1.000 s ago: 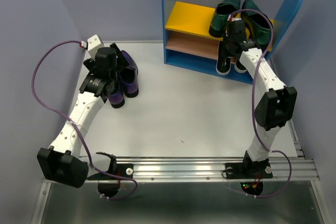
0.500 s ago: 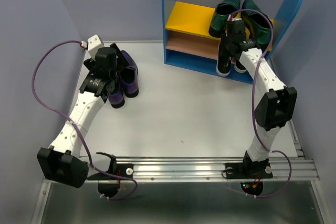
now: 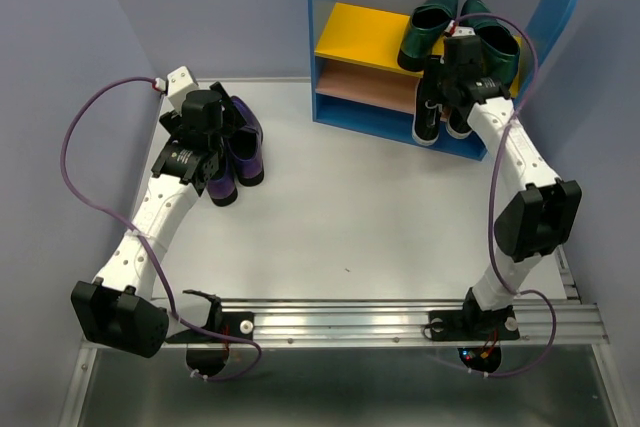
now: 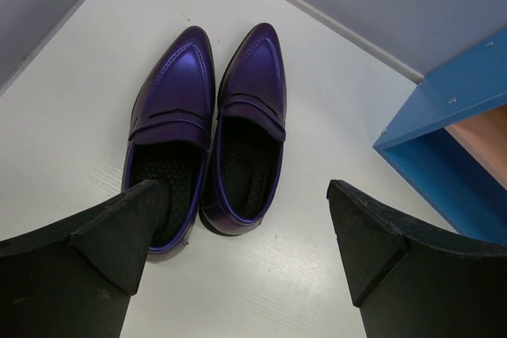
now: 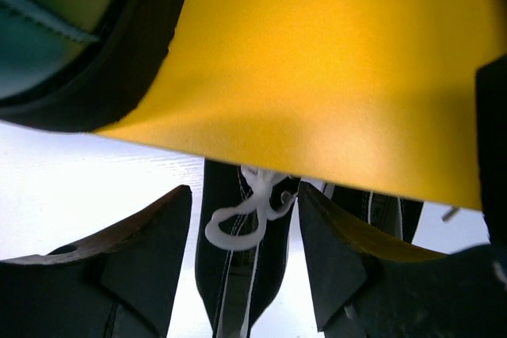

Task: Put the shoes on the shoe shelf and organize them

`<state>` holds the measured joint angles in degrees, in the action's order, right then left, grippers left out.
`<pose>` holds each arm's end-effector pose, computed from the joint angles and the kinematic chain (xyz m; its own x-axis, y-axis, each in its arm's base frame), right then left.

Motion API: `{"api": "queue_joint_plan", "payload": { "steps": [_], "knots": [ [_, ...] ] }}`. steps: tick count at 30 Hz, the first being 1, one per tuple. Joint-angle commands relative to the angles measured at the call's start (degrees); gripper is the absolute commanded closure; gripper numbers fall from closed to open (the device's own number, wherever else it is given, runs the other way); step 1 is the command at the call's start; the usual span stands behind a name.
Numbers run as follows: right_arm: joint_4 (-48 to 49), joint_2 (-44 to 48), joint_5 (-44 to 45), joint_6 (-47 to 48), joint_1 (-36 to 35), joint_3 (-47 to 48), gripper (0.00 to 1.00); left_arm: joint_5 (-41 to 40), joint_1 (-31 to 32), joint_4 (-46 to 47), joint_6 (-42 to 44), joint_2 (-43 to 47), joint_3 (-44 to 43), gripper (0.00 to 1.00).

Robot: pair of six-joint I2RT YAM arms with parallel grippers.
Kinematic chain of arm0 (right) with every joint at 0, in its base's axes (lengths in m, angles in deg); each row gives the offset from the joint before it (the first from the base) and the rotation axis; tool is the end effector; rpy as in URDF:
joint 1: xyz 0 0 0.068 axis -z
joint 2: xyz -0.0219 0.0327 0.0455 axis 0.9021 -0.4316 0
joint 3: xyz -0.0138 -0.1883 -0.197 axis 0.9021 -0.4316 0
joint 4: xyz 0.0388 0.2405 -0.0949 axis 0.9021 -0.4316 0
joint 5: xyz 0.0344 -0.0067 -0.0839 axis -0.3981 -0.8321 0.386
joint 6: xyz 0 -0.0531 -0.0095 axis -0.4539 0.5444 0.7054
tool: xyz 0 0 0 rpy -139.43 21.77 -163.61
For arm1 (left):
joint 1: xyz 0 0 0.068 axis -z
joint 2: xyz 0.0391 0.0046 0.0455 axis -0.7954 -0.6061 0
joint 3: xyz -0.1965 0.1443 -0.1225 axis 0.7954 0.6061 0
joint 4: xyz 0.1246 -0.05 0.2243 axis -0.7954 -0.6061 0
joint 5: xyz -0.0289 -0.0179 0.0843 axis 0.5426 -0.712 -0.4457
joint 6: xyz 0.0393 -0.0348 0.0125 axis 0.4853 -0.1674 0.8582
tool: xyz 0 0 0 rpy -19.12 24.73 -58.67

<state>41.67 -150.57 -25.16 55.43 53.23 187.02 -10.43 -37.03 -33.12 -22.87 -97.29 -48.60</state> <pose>0.4040 0.0706 0.3724 -0.5466 0.0480 -0.8360 0.1089 0.9940 -0.0141 0.2674 -0.0582 0.3893 -0.1822 -0.3911 -0.9022 -0.2971 0.8965 -0.3286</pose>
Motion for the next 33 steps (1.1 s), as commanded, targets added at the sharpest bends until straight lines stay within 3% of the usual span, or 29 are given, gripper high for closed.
{"api": "queue_joint_plan", "payload": {
  "steps": [1,7,16,25,29,33],
  "knots": [
    [3.45,5.29,-1.51,-1.60,0.48,-2.01,0.37,0.06,-0.19,2.00,0.85,-0.40,-0.51,0.02],
    [2.57,9.07,-3.36,-3.18,0.48,-7.10,0.27,0.77,-0.19,2.44,0.59,-0.40,0.01,0.02],
    [2.75,12.50,-3.80,-4.15,-0.58,-14.84,0.27,1.56,-0.19,2.79,0.50,-0.58,0.19,0.02],
    [2.75,10.22,-3.54,-3.88,-1.63,-14.67,0.35,1.47,-0.10,2.79,0.50,0.04,0.37,0.02],
    [2.92,9.25,-2.48,-3.88,-1.63,-14.06,0.48,1.30,-0.19,2.79,0.67,0.13,0.37,0.02],
    [2.92,8.46,-2.92,-3.97,-1.63,-13.62,0.50,1.38,-0.19,2.88,0.67,0.04,0.37,0.02]
  ]
}}
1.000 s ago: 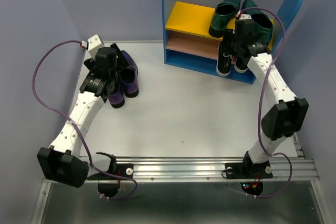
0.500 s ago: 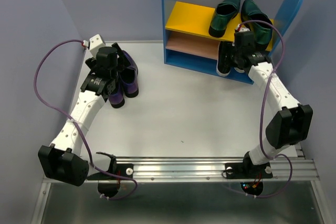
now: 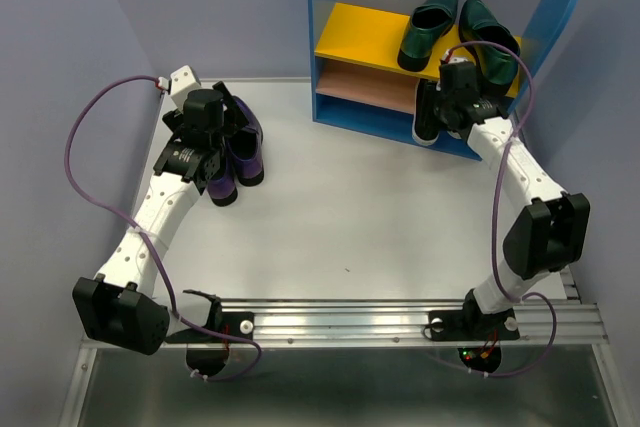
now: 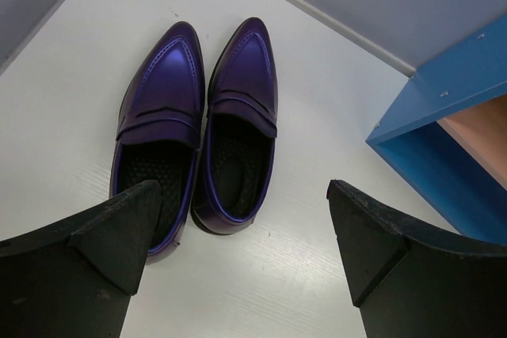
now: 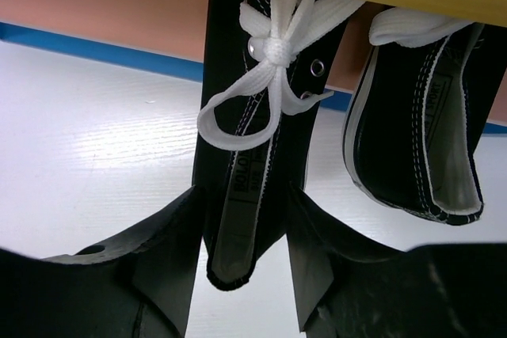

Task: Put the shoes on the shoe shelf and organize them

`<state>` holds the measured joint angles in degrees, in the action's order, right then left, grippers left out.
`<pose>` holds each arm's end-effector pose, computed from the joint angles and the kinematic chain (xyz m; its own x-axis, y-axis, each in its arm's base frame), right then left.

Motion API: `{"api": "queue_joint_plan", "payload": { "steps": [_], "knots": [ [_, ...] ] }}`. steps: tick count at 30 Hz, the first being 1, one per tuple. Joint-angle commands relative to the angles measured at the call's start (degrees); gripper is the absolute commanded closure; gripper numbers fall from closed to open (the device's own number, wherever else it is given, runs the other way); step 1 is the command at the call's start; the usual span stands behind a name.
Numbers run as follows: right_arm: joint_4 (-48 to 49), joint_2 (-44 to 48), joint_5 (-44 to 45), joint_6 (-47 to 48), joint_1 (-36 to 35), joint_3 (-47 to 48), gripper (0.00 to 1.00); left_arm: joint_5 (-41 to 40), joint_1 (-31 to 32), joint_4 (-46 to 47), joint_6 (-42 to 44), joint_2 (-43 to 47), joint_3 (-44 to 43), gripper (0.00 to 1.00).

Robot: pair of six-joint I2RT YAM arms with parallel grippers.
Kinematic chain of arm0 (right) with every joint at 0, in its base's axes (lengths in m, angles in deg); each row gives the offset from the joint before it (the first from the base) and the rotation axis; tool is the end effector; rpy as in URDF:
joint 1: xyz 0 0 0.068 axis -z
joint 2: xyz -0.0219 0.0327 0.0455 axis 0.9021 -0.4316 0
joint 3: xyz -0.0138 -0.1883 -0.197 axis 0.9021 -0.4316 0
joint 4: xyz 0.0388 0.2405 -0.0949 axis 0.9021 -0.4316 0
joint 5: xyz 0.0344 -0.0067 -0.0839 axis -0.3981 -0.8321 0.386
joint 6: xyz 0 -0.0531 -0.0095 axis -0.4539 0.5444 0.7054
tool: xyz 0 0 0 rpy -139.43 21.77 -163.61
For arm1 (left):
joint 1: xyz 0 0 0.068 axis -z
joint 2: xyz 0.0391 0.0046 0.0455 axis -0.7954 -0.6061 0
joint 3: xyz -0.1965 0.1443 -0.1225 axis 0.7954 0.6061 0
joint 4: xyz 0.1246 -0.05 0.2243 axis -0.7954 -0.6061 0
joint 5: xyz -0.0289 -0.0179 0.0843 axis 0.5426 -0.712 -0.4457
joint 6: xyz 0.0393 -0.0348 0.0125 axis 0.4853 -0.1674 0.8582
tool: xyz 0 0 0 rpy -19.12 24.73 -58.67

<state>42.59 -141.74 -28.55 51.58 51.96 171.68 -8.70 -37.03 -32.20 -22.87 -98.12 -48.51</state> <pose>0.3620 0.0727 0.3412 -0.6279 0.0865 -0.7735 0.0811 0.9957 0.0455 0.2720 -0.0604 0.3865 -0.1957 -0.3939 -0.8981 -0.2722 0.9016 -0.3361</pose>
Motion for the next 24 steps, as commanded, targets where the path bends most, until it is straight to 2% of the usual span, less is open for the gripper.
{"api": "queue_joint_plan", "payload": {
  "steps": [1,2,4,5,9,17,24],
  "knots": [
    [2.00,-0.46,0.55,-0.12,-0.36,1.81,0.53,-0.34,-0.19,1.96,0.67,0.78,0.28,0.02],
    [2.00,-0.46,0.56,-0.12,-0.36,1.81,0.53,-0.26,-0.19,1.96,0.67,0.78,0.37,0.02],
    [1.92,-0.72,0.64,-0.21,-0.36,1.90,0.63,-0.25,-0.19,2.05,0.67,0.69,0.37,0.02],
    [2.00,-0.73,0.73,-0.30,-0.36,1.99,0.73,-0.25,-0.19,2.05,0.67,0.69,0.37,0.02],
    [2.27,-0.73,2.92,-0.91,-0.36,2.78,0.99,-0.25,-0.19,2.05,0.67,0.69,0.45,0.02],
    [4.29,-0.81,8.99,-2.23,-0.36,5.68,0.99,-0.52,-0.10,1.87,0.76,0.87,0.45,0.02],
    [5.08,-3.54,10.84,-1.36,-0.36,9.46,0.99,-0.69,-0.10,1.79,0.94,0.96,0.37,0.02]
  ]
}}
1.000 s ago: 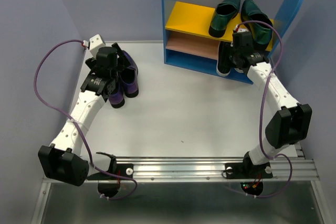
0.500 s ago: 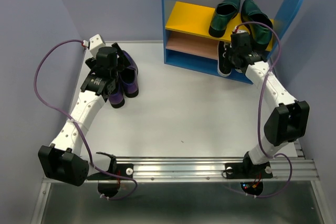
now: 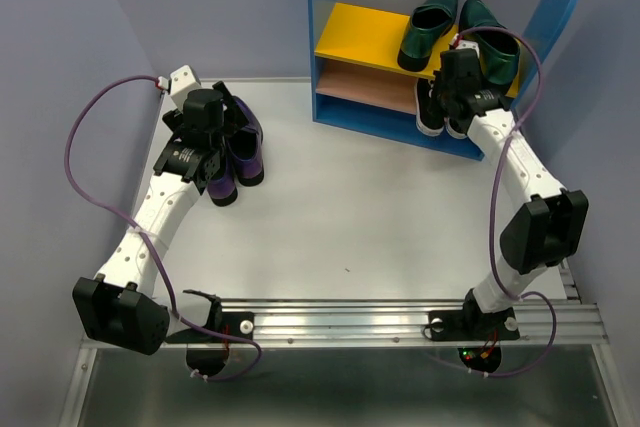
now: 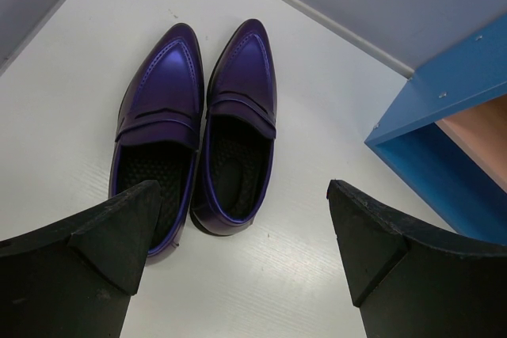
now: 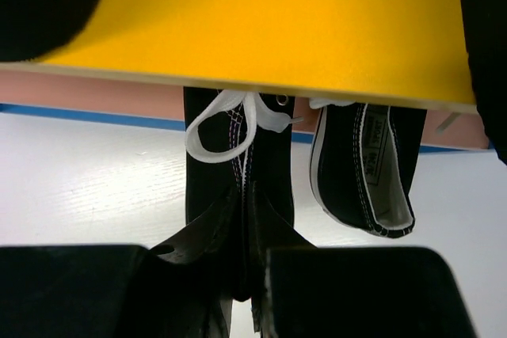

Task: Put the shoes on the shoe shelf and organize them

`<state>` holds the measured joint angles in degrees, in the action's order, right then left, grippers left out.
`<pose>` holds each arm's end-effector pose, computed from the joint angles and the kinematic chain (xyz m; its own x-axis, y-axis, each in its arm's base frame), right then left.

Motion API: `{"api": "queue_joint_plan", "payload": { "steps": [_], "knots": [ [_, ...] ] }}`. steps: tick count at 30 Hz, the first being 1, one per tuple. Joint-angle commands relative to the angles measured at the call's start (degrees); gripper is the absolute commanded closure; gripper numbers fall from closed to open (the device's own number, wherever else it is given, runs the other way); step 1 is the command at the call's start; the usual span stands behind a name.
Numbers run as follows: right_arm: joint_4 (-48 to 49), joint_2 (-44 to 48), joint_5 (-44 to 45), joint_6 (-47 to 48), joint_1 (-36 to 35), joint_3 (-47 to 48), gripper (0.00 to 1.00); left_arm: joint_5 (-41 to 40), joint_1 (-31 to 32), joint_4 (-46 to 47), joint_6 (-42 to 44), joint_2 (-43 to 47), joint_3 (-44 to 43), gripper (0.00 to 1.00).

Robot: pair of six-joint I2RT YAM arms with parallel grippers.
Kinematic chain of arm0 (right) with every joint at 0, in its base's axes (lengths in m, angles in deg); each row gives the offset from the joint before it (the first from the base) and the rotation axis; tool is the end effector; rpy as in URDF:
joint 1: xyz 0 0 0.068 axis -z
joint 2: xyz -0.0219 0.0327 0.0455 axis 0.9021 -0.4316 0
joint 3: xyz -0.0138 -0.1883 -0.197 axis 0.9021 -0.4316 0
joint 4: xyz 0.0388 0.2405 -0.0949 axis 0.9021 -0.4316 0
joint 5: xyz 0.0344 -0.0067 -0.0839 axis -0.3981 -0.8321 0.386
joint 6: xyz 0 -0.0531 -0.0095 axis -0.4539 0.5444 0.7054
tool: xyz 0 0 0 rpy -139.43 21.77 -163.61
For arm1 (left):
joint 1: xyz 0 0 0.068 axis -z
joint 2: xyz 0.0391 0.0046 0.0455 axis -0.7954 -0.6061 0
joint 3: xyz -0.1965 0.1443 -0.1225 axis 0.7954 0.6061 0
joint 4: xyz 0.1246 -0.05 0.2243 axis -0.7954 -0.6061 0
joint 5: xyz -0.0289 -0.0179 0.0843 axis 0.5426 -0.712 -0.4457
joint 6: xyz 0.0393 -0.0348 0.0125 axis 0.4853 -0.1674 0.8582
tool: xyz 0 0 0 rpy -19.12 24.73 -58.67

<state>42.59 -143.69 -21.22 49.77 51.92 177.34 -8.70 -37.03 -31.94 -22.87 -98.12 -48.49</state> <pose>0.3723 0.0708 0.3628 -0.5485 0.1257 -0.8266 0.1958 0.9804 0.0191 0.2721 -0.0605 0.3869 -0.1921 -0.3949 -0.8984 -0.2708 0.9013 -0.3382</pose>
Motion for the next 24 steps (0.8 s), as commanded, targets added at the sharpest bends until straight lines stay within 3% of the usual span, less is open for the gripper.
{"api": "queue_joint_plan", "payload": {
  "steps": [1,19,20,21,24],
  "knots": [
    [5.26,-2.29,3.52,0.72,-0.32,3.97,0.99,-0.78,-0.19,1.52,0.94,0.96,0.43,0.02],
    [9.65,-3.53,5.97,2.83,-0.32,0.37,0.99,-0.61,-0.19,1.52,0.85,0.17,0.17,0.02],
    [9.74,-3.44,5.98,3.01,-0.32,0.29,0.94,-0.69,-0.10,1.52,0.85,0.08,0.26,0.02],
    [9.65,-3.35,6.06,3.01,-0.32,0.20,0.82,-0.69,-0.10,1.52,0.85,0.16,0.26,0.02],
    [9.74,-2.47,5.01,2.83,-0.32,-0.50,0.61,-0.69,-0.19,1.43,0.94,0.08,0.08,0.02]
  ]
}}
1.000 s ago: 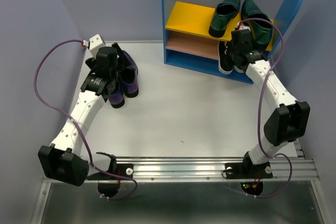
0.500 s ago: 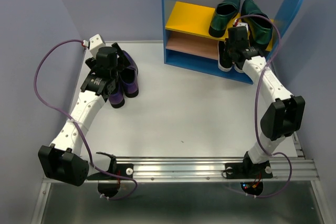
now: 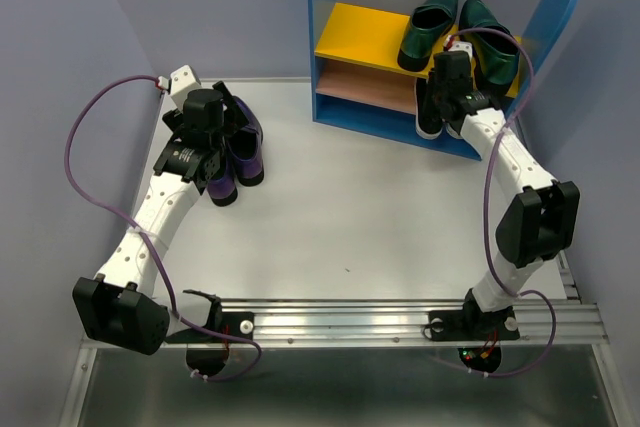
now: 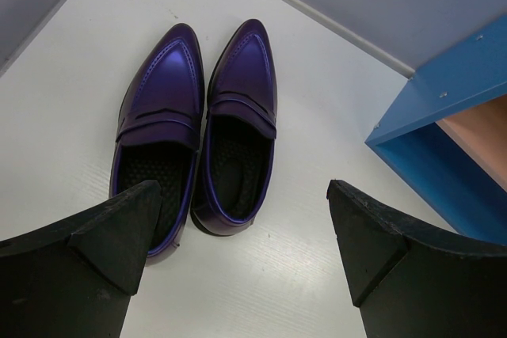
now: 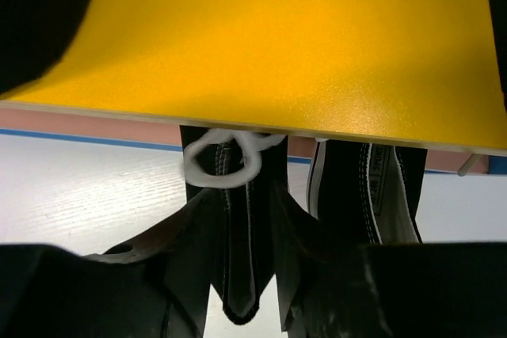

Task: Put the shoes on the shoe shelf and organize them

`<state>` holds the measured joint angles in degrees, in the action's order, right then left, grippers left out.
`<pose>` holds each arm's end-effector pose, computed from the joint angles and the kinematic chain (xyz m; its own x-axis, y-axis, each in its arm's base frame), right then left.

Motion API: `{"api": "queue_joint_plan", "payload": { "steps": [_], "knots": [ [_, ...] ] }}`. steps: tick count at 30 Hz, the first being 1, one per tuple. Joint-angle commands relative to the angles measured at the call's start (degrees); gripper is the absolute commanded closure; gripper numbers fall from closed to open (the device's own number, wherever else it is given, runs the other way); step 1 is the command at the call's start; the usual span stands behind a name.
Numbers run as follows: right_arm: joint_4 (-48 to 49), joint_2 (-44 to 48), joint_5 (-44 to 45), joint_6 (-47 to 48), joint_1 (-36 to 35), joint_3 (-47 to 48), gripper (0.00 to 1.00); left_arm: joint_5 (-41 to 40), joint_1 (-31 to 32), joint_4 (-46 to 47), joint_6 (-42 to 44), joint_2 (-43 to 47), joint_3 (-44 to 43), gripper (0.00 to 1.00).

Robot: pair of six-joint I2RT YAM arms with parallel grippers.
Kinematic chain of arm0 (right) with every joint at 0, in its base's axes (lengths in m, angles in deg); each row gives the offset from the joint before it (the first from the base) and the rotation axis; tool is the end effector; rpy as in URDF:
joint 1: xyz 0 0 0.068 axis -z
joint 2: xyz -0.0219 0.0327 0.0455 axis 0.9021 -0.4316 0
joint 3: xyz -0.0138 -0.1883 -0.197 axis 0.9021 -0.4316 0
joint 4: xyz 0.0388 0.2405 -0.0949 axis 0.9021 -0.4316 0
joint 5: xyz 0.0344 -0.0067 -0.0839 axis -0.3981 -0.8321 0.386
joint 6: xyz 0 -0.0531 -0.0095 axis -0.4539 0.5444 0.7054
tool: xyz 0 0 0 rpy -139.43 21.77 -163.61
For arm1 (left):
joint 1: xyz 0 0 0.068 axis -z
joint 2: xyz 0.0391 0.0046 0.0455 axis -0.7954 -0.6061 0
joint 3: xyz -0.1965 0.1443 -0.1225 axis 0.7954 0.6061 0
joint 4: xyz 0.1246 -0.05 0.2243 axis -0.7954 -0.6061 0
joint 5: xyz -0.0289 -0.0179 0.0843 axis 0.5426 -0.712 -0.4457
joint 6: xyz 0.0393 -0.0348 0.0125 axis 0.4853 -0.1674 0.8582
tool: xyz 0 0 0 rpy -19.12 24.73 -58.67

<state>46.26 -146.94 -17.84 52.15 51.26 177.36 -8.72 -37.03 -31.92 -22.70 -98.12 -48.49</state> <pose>0.3887 0.0771 0.3481 -0.5406 0.0777 -0.8377 0.2087 0.9770 -0.0441 0.2721 -0.0605 0.3869 -0.1925 -0.3923 -0.8995 -0.2704 0.9023 -0.3356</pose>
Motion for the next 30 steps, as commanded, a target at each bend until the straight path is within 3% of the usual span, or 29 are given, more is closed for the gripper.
{"api": "queue_joint_plan", "payload": {
  "steps": [1,5,23,27,30],
  "knots": [
    [5.98,1.05,0.84,0.36,0.34,-0.70,0.56,-0.67,-0.19,1.41,0.67,0.08,0.08,0.02],
    [6.07,2.97,-0.57,-0.16,0.34,-1.67,0.48,-0.76,-0.19,1.15,0.67,-0.10,0.17,0.02],
    [3.87,17.83,-10.84,-2.71,-0.19,-7.12,0.41,-0.67,0.42,1.15,0.41,-2.64,0.35,0.02],
    [3.70,21.87,-13.58,-3.77,-3.87,-9.22,0.34,-1.81,2.70,0.81,0.50,-9.22,-0.35,0.03],
    [3.61,23.89,-13.14,-4.12,-4.59,-10.89,0.29,-6.02,4.81,-0.87,-1.16,-15.01,-2.28,0.12]
  ]
}}
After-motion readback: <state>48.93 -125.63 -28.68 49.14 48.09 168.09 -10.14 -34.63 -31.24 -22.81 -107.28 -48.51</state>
